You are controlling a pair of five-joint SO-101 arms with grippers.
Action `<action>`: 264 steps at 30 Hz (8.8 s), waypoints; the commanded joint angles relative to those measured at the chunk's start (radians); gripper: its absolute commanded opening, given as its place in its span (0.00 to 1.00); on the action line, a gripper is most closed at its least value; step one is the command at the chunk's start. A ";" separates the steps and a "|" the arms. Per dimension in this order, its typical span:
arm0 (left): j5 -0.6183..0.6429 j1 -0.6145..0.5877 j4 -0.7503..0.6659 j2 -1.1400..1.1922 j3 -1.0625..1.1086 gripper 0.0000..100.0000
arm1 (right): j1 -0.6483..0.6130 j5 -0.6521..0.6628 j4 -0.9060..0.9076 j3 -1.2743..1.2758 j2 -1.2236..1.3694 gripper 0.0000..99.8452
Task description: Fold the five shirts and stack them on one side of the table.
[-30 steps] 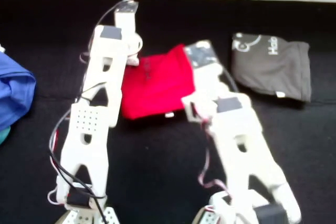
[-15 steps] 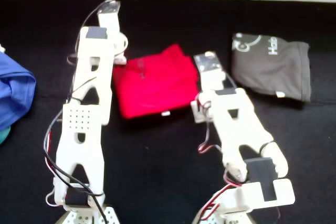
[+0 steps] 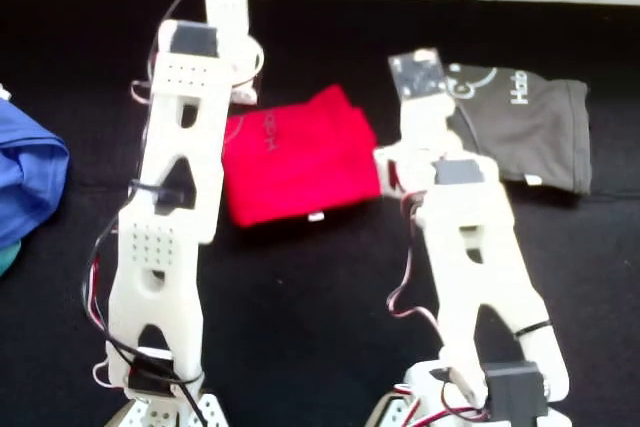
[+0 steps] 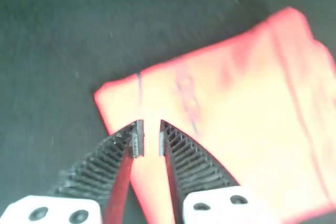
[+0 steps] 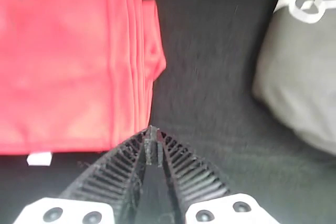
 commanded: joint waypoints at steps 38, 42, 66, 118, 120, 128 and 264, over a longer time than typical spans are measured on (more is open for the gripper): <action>0.071 -0.073 -0.095 0.286 -0.015 0.07 | -0.107 -0.003 0.354 -1.776 1.452 0.01; 0.071 -0.074 -0.110 0.289 -0.005 0.07 | -0.051 -0.003 0.354 -1.778 1.460 0.01; 0.071 -0.216 0.135 0.214 -0.355 0.07 | -0.074 -0.017 0.883 -2.097 1.366 0.28; 0.183 -0.278 -0.069 0.496 -0.355 0.07 | -0.174 -0.334 0.932 -2.061 1.322 0.39; 0.183 -0.278 -0.069 0.496 -0.355 0.07 | -0.176 -0.339 0.926 -2.028 1.346 0.39; 0.184 -0.277 -0.077 0.498 -0.355 0.07 | -0.177 -0.333 0.888 -2.011 1.521 0.39; 0.184 -0.262 -0.091 0.527 -0.364 0.07 | 0.453 0.135 0.776 -2.072 1.359 0.01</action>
